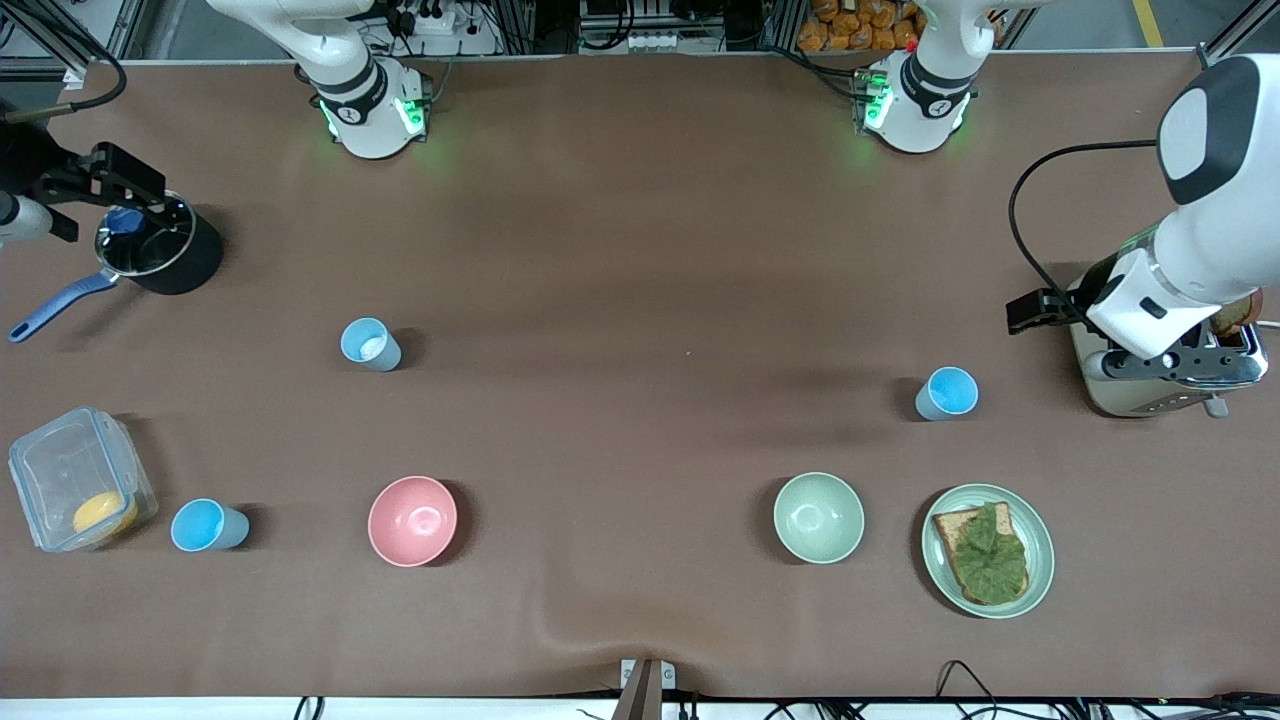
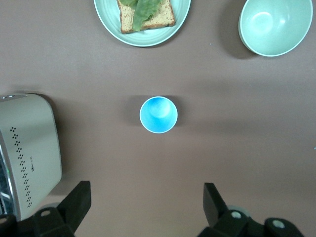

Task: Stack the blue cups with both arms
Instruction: 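Move the left gripper down toward the blue cup beside the toaster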

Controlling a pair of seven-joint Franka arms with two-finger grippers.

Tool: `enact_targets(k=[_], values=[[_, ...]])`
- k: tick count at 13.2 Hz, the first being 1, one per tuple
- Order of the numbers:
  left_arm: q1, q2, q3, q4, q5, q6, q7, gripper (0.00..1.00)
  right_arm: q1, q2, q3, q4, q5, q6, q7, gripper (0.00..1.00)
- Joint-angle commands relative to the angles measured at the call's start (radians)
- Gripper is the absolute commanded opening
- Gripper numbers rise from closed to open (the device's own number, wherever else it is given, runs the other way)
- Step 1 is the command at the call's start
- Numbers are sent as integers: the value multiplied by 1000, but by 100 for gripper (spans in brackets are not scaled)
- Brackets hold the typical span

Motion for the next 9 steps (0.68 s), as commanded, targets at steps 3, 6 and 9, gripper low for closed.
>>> enact_targets(k=[3,6,9], values=[[7,-30,-3,-82,16,76,-4,100,8,6,-3,24,-22,-25,-1,100],[8,-30,-3,-108,16,110,-4,100,6,6,-3,24,-22,-24,-1,100],[27,-30,-3,-154,22,182,-4,100,10,6,-2,24,-20,-25,1,100]])
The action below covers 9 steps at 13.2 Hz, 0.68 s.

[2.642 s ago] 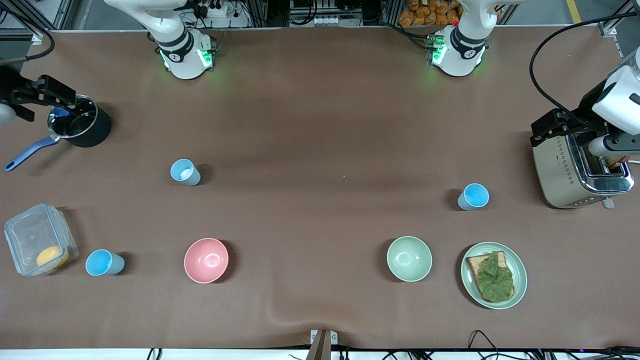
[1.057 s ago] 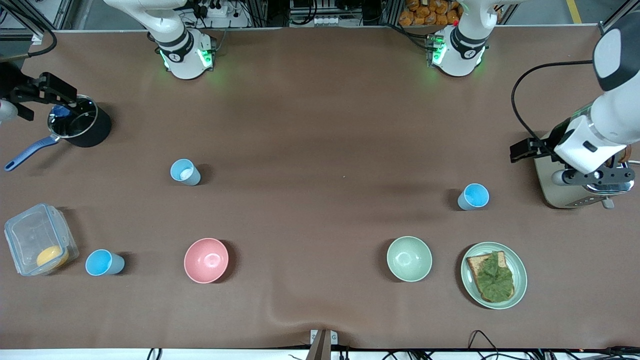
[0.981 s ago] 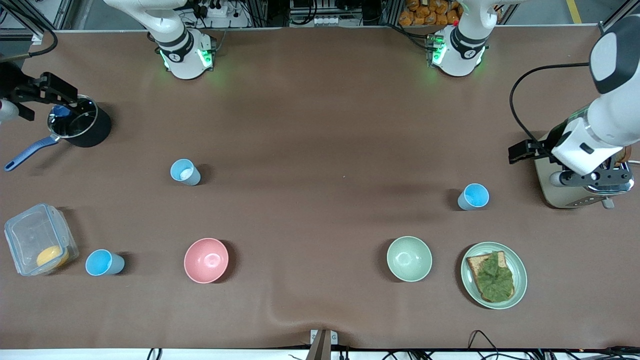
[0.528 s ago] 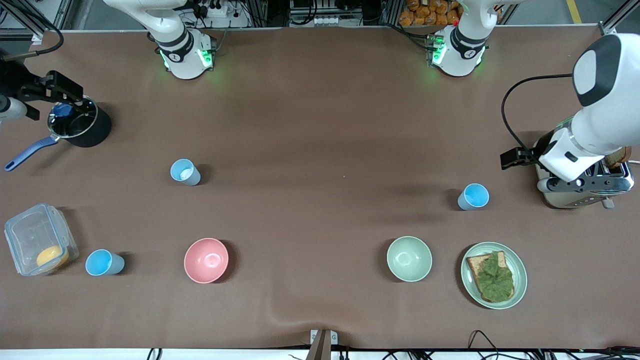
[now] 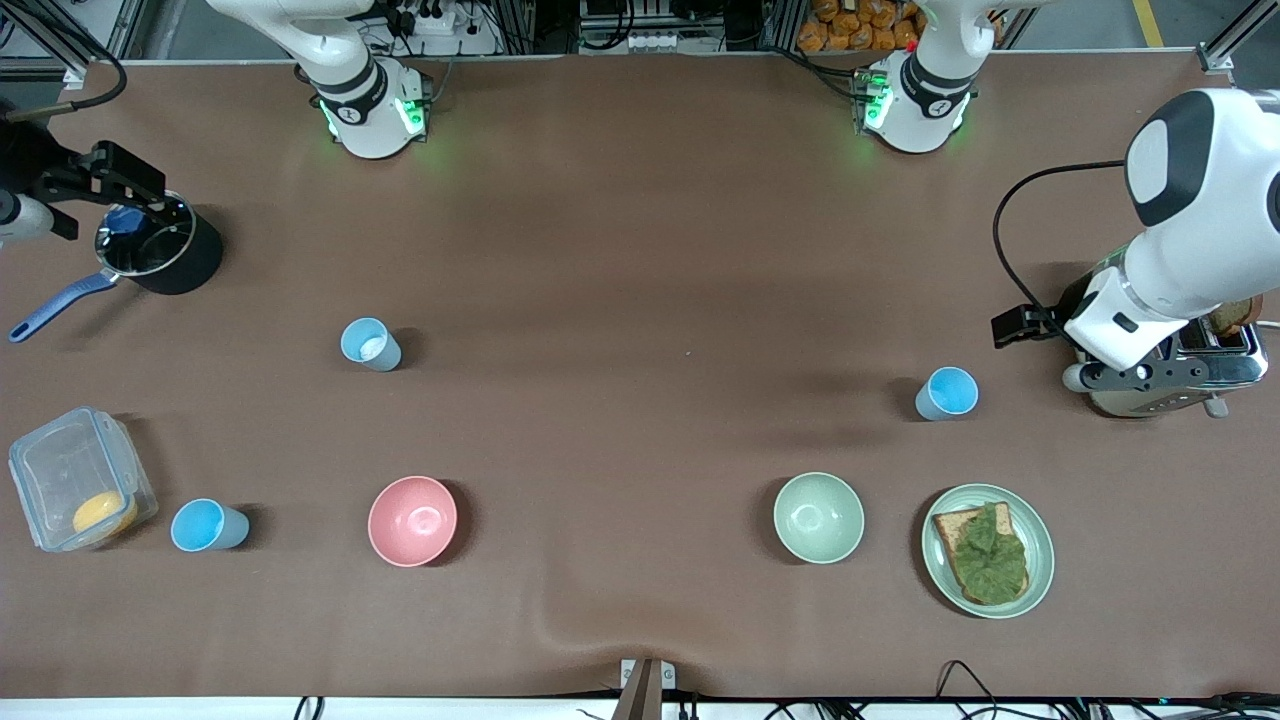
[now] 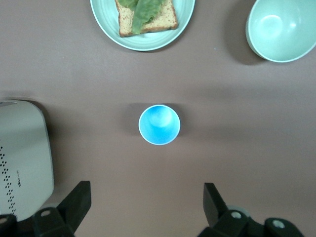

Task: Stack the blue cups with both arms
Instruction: 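Move the left gripper down toward the blue cup beside the toaster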

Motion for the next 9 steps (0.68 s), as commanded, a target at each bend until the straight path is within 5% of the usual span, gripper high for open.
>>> enact_targets(k=[1,9], values=[[16,-28,-4,-66,22,68,-4,100,9,6,-1,23,-17,-18,1,100],[41,-1,-5,-225,43,306,-2,100,38,4,-3,23,-26,-18,-1,100]])
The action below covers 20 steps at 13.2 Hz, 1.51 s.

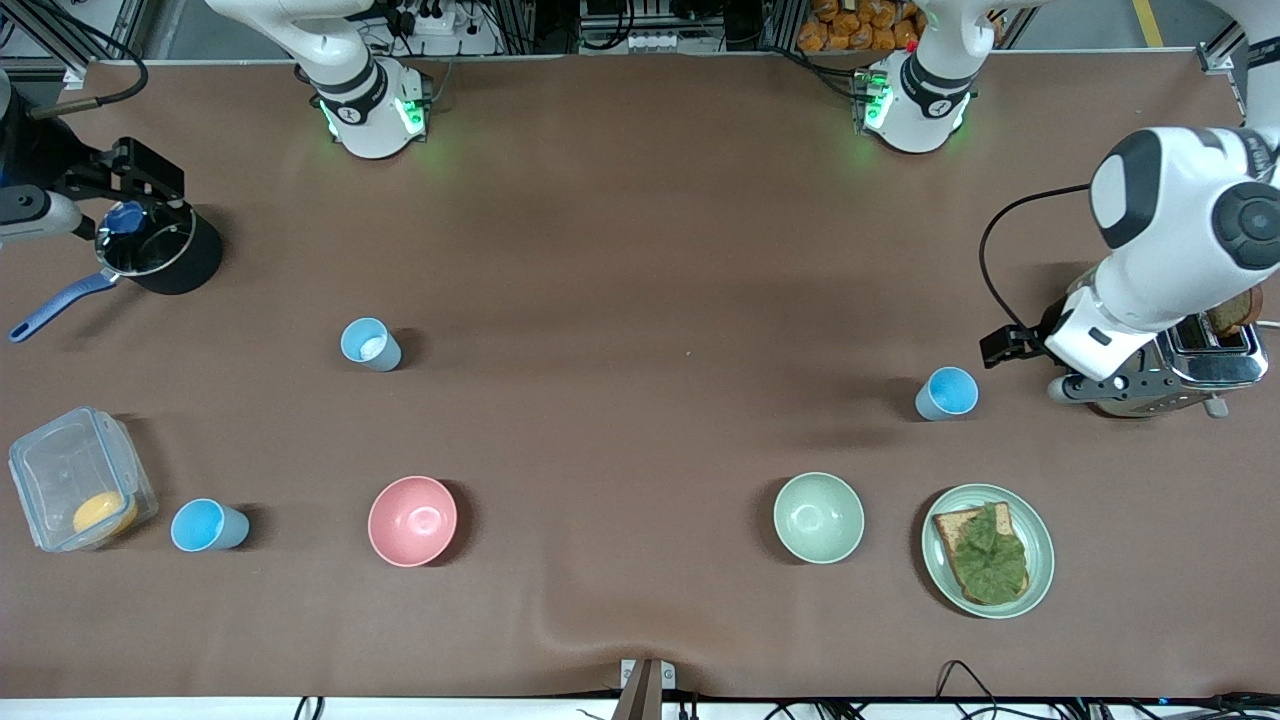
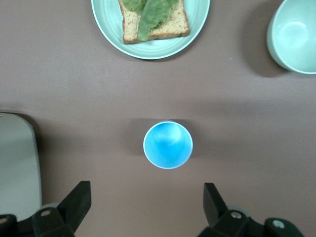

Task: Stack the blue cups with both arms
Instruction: 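Move the left gripper down toward the blue cup beside the toaster, then close the left gripper around the blue cup's rim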

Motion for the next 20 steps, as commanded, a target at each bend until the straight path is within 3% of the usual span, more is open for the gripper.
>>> enact_targets(k=[1,10,16,17,18,20], values=[[26,6,-6,-61,25,79,-4,100,5,4,-3,22,-20,-18,-1,100],[49,162,-9,-109,21,284,-7,100,2,4,-6,22,-20,-18,1,100],[46,230,-12,-110,22,326,-7,96,6,4,-3,22,-18,-19,1,100],[45,233,-12,-110,21,326,-7,79,6,4,-3,22,-18,-19,2,100],[43,237,-14,-110,21,329,-7,49,5,3,-5,22,-17,-19,2,100],[41,250,-14,-109,13,329,-11,13,5,7,-5,14,-9,-12,-4,100]])
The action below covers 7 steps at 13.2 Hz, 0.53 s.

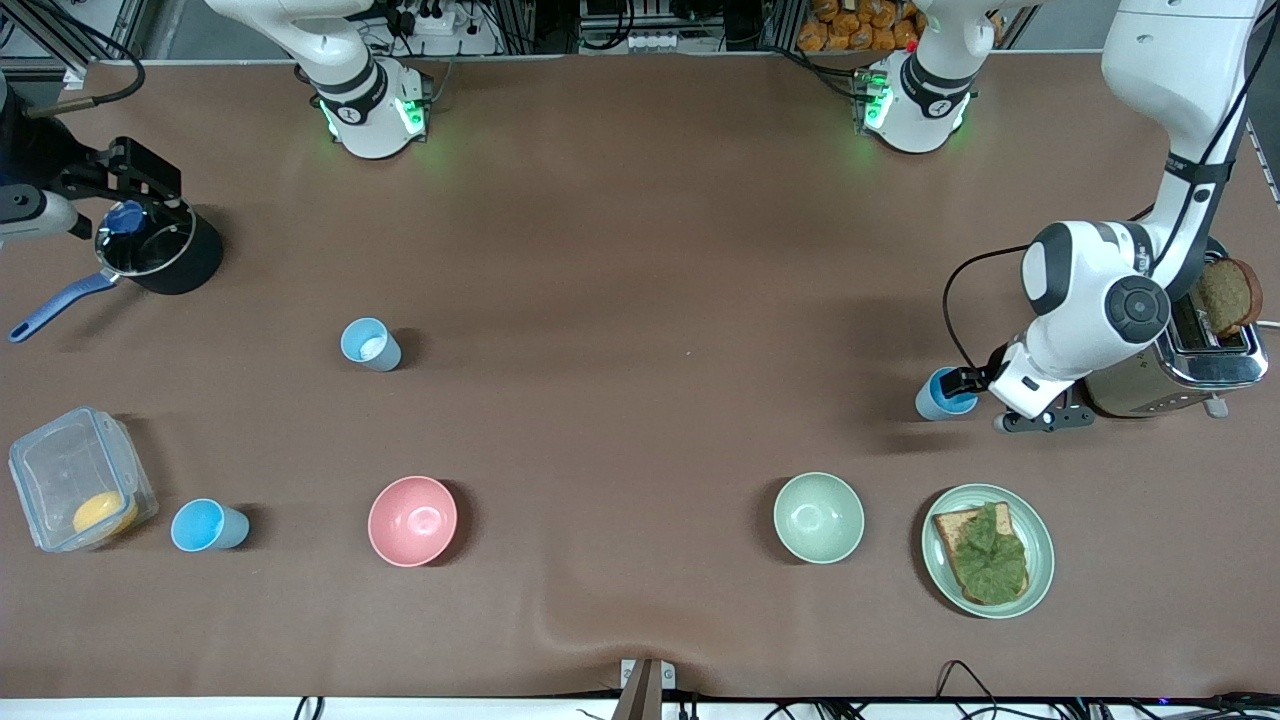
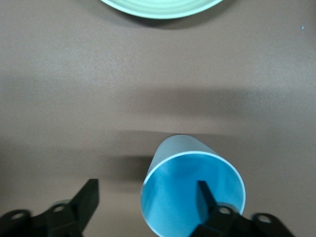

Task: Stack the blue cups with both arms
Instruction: 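Close the left gripper around the blue cup's rim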

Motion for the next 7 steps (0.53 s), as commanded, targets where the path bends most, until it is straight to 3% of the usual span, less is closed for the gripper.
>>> enact_targets(k=[1,2,7], values=[[-8,9,-7,-3,10,18,-14,0,5,27,0,10,-2,4,-11,100],[-28,9,-7,-1,10,18,-27,0,15,71,0,18,-12,5,-13,100],[-42,-20,-9,9,18,9,-34,0,-3,101,-8,7,24,19,-16,100]])
